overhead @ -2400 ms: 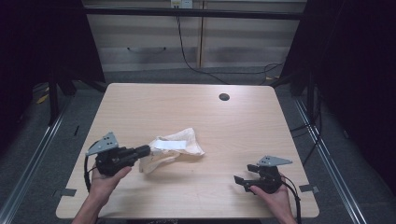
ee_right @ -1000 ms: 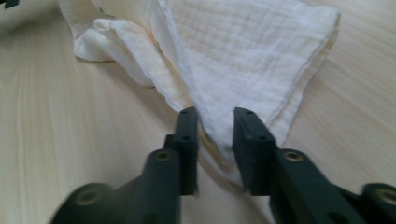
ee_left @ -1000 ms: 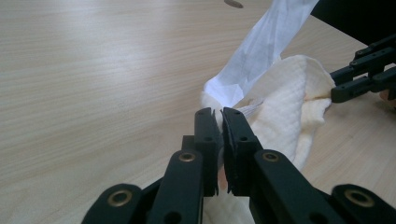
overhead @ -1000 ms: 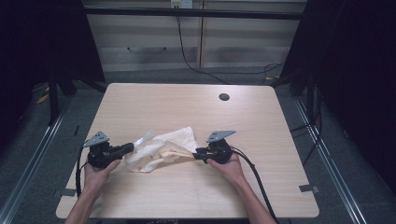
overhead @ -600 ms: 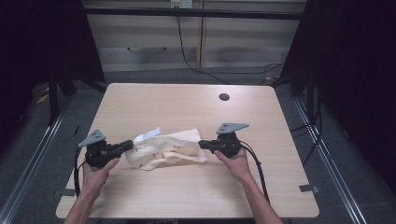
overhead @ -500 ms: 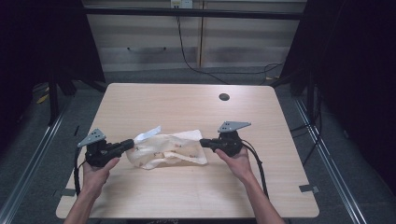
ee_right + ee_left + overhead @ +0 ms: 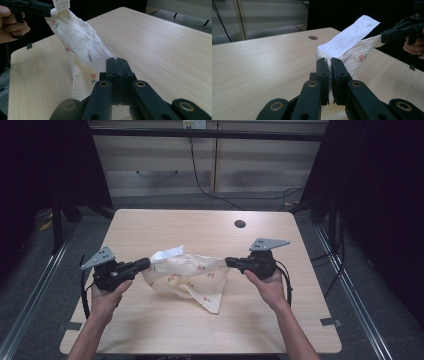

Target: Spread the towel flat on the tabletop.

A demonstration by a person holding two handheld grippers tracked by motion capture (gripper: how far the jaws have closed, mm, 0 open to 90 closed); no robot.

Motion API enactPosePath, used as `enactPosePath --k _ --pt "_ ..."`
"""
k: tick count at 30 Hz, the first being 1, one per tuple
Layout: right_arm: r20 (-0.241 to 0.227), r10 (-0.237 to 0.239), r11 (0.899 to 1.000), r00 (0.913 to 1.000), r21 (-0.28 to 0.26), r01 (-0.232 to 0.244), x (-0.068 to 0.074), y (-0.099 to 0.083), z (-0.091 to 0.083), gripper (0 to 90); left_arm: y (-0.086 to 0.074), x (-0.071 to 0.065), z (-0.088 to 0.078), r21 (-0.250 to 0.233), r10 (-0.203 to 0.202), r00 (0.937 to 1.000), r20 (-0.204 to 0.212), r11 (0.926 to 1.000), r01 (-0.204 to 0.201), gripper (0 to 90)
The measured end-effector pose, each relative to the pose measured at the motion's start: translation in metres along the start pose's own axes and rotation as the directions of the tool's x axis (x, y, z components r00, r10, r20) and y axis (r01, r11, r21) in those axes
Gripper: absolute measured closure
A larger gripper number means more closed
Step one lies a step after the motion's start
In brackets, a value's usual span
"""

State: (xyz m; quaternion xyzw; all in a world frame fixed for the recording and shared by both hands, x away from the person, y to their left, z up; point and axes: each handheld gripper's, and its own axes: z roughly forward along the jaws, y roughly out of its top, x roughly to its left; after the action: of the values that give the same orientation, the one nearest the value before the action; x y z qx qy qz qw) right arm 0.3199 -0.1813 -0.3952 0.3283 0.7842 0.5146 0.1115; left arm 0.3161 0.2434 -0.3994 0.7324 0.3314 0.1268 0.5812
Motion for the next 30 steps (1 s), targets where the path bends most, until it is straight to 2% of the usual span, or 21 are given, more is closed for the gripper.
enactPosePath --k 1,2,5,9,11,13,17,18,24,26,30 --pt "0.001 0.000 1.000 1.0000 -0.005 0.000 0.000 0.002 -0.003 89.4 0.000 0.000 0.000 0.000 0.000 1.0000 0.000 1.0000 0.000 85.5" --pt "0.006 -0.003 1.000 1.0000 -0.008 0.003 0.000 0.004 -0.006 89.4 0.008 -0.002 -0.001 -0.011 0.014 0.9998 0.014 0.9998 -0.014 85.5" --pt "0.014 -0.007 1.000 0.9999 -0.028 0.008 0.001 0.012 -0.017 89.4 0.019 -0.004 -0.003 -0.026 0.035 0.9993 0.013 0.9991 -0.035 85.5" --pt "0.022 -0.011 0.998 0.9997 -0.057 0.013 0.001 0.023 -0.032 89.4 0.031 -0.007 -0.003 -0.069 0.029 0.9992 0.028 0.9973 -0.027 85.5" --pt "0.019 -0.013 0.998 0.9997 -0.065 0.014 0.001 0.025 -0.036 89.4 0.034 -0.009 -0.003 -0.067 0.028 0.9991 0.031 0.9974 -0.026 85.5" --pt "0.026 -0.014 0.997 0.9996 -0.078 0.016 0.002 0.029 -0.045 89.4 0.040 -0.013 -0.001 -0.068 0.043 0.9976 0.055 0.9969 -0.039 85.5" --pt "0.035 -0.014 0.996 0.9993 -0.082 0.016 0.003 0.033 -0.053 89.4 0.046 -0.018 0.001 -0.058 0.043 0.9962 0.076 0.9976 -0.038 85.5" --pt "0.037 -0.013 0.996 0.9992 -0.087 0.016 0.004 0.034 -0.057 89.4 0.048 -0.020 0.000 -0.058 0.055 0.9951 0.083 0.9971 -0.050 85.5" --pt "0.053 -0.044 0.994 0.9976 -0.101 0.049 0.019 0.046 -0.079 89.4 0.060 -0.032 -0.009 -0.059 0.073 0.9932 0.091 0.9960 -0.067 85.7" --pt "0.051 -0.056 0.992 0.9971 -0.109 0.062 0.023 0.050 -0.085 89.4 0.065 -0.039 -0.015 -0.072 0.097 0.9903 0.099 0.9933 -0.090 85.7" --pt "0.045 -0.074 0.989 0.9963 -0.123 0.079 0.032 0.055 -0.095 89.5 0.071 -0.049 -0.025 -0.096 0.119 0.9873 0.105 0.9893 -0.109 85.8"
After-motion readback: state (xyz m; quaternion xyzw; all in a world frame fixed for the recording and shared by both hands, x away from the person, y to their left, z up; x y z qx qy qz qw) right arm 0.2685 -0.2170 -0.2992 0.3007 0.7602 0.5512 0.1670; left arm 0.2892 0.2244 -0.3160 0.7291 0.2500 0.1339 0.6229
